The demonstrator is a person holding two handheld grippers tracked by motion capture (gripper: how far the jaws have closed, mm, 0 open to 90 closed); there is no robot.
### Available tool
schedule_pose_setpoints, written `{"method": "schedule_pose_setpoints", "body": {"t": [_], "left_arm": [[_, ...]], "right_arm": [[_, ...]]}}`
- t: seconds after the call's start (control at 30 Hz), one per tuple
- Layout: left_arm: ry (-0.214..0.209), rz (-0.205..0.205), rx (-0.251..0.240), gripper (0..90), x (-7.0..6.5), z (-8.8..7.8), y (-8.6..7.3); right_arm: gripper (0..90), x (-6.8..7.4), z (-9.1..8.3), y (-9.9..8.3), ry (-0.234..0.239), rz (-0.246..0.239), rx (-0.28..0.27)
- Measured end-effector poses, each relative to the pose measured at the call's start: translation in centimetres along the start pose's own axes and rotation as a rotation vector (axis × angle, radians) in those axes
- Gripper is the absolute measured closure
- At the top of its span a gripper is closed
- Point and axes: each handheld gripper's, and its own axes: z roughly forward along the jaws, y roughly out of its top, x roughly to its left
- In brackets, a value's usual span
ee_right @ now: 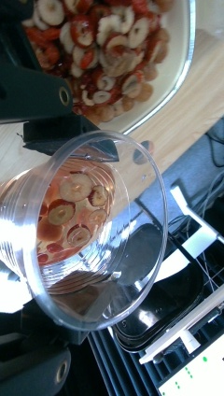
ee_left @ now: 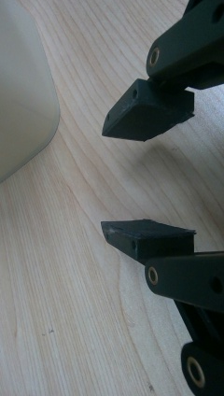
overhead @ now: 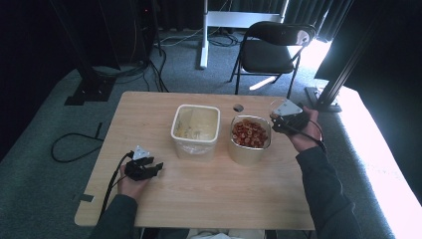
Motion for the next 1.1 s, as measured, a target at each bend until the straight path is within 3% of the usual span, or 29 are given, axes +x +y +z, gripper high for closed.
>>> {"method": "schedule_pose_setpoints", "body": {"t": [0.27, 0.43, 0.63, 0.93, 1.1], "left_arm": [[-0.002, -0.002, 0.001, 48.9, 0.0, 0.0, 0.0], [-0.002, -0.004, -0.001, 49.0, -0.1, 0.0, 0.0], [-0.002, -0.001, 0.0, 48.9, 0.0, 0.0, 0.0], [-0.002, 0.001, 0.001, 48.9, 0.0, 0.0, 0.0], [-0.003, 0.0, -0.001, 48.9, 0.0, 0.0, 0.0]], "right_arm": [[34.5, 0.7, 0.1, 0.5, -0.013, -0.137, 0.053], [34.6, 1.0, 0.3, 0.8, -0.018, -0.199, 0.077], [34.7, 1.5, 0.5, 1.0, -0.046, -0.324, 0.13], [34.7, 2.4, 0.8, 1.4, -0.064, -0.449, 0.179], [35.0, 2.8, 0.8, 1.6, -0.074, -0.492, 0.19]]}}
